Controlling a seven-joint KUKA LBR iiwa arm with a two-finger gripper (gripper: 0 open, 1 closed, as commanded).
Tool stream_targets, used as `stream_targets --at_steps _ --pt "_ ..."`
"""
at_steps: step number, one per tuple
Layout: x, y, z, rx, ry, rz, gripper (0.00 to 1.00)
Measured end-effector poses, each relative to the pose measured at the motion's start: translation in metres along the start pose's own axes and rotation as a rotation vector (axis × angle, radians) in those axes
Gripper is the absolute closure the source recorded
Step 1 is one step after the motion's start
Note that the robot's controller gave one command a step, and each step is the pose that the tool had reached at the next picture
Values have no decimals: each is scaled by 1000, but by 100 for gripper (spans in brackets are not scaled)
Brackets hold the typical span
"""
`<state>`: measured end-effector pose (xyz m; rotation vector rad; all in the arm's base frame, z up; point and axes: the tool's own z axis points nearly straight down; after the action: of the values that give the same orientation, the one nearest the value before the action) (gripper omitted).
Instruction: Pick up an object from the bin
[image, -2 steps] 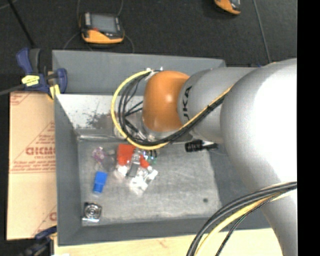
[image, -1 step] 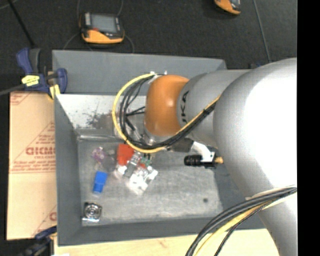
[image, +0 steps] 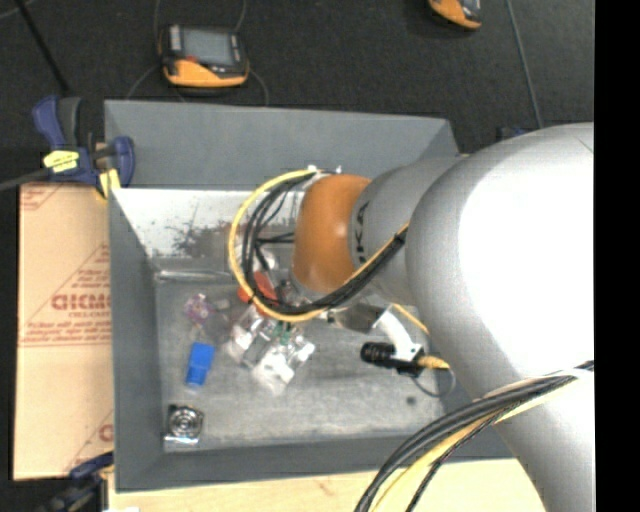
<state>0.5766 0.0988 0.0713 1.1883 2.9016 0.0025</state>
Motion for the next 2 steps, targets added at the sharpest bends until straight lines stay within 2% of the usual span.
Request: stream_targets --at_steps 1,2 --pt "-1 0 0 -1 -1 -1 0" --pt "-2 1 -3 -5 -3 -1 100"
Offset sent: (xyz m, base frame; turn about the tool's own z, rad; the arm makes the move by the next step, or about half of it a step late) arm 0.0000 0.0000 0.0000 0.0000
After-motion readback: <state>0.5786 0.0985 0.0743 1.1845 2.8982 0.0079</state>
